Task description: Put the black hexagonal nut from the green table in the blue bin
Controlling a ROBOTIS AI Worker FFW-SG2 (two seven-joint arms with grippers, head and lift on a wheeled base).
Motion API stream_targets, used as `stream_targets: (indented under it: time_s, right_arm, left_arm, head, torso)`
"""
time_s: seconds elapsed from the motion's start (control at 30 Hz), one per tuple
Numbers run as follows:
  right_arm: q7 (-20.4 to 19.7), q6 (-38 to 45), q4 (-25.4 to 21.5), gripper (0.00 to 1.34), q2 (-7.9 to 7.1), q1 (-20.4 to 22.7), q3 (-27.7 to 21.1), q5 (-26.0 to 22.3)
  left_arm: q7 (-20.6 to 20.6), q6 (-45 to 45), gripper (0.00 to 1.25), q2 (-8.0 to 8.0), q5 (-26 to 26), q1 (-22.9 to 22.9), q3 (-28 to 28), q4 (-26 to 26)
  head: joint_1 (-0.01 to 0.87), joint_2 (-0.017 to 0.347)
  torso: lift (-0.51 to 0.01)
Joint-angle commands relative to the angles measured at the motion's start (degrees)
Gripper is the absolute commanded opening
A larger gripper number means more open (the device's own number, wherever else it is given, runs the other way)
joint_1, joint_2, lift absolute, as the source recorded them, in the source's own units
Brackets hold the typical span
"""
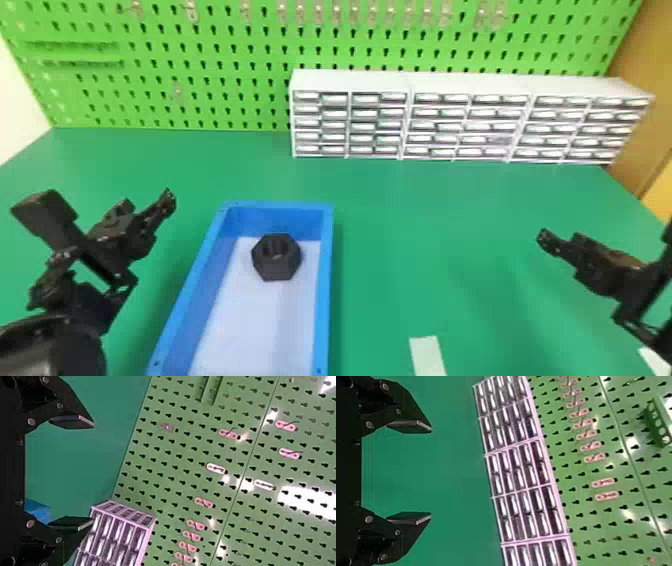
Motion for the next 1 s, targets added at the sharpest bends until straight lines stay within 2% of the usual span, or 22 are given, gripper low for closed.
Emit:
stream_targets:
  time_s: [0.0, 0.3, 0.57, 0.7, 0.97]
  right_arm:
    - [-0.52, -5.84, 0.99, 0.85, 0.86, -0.02, 0.33, 0.02]
    - [-0.70, -13.05, 4.25, 0.85, 1.03, -0.81, 2.62, -3.23]
    - [-0.61, -11.73, 5.56, 0.85, -0.90, -1.60, 6.49, -5.43]
    - [-0.61, -11.12, 5.65, 0.85, -1.25, -1.60, 7.01, -5.52]
    - [-0.61, -10.68, 5.74, 0.85, -0.99, -1.69, 7.45, -5.61]
  left_arm:
    - [-0.09, 0.00, 0.85, 0.31, -0.39, -0.14, -0.67, -0.01]
    - [-1.93, 0.44, 0.85, 2.24, -3.47, -0.93, -3.83, -0.10]
    - [-2.90, 4.39, 0.85, 2.51, -10.50, -1.63, -4.45, -3.79]
    - [-0.35, 6.24, 0.85, 2.42, -11.82, -1.81, -5.86, -5.99]
    - [5.71, 6.24, 0.85, 2.42, -7.77, -1.90, -8.58, -6.96]
  head:
    - [0.666, 0.032]
    - [0.666, 0.032]
    - [0.666, 0.032]
    - [0.666, 0.032]
    - [0.666, 0.032]
  torso:
    - [-0.100]
    - [-0.100]
    - [-0.100]
    - [-0.100]
    - [-0.100]
